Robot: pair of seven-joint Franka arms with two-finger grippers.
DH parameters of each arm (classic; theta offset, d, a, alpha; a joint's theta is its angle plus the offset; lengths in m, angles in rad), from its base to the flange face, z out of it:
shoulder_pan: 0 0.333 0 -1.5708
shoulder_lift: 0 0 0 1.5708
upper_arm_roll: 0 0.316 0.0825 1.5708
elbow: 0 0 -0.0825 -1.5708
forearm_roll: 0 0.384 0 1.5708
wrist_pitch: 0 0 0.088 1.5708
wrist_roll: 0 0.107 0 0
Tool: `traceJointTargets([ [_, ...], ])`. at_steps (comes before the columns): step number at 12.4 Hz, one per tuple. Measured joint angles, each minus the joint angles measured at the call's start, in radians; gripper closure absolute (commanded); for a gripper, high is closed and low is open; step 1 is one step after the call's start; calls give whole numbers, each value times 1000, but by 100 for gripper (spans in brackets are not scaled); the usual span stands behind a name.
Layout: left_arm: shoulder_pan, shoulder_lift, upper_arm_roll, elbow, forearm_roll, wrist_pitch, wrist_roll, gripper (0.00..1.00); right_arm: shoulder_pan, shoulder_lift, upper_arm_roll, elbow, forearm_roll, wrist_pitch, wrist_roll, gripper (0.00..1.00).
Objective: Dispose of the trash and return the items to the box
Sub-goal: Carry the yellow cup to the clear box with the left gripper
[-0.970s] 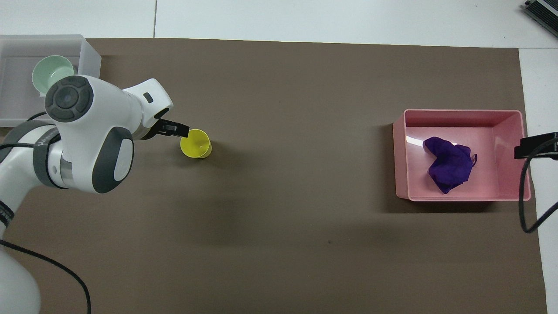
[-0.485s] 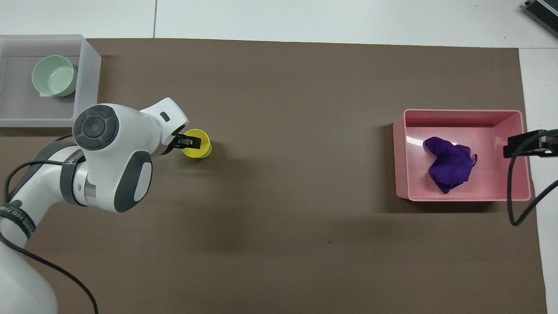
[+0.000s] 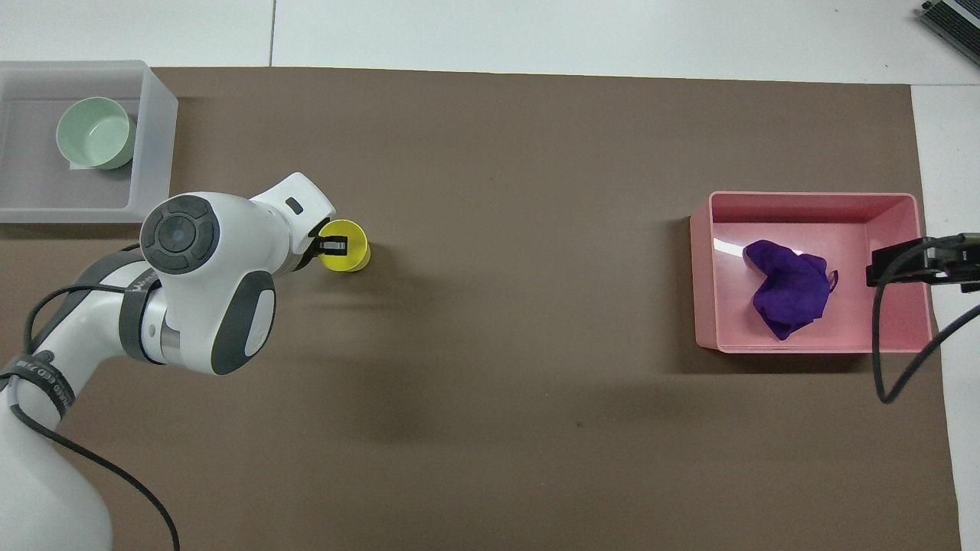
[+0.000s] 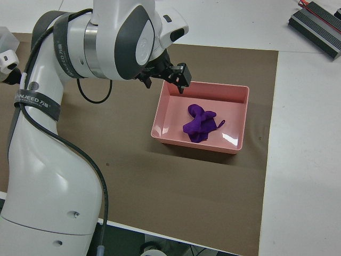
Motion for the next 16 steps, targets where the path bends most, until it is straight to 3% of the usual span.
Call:
traceJointTargets([
  [3, 71, -7, 4, 77, 0, -63, 70, 100, 8, -10, 2, -18, 0, 1, 3, 0],
  [8, 212, 13, 7, 329, 0, -265, 209, 100, 8, -12, 2, -22, 0, 1, 3, 0],
  [16, 437, 144, 7, 546, -62, -273, 302, 100, 8, -12, 2, -22, 0, 1, 3, 0],
])
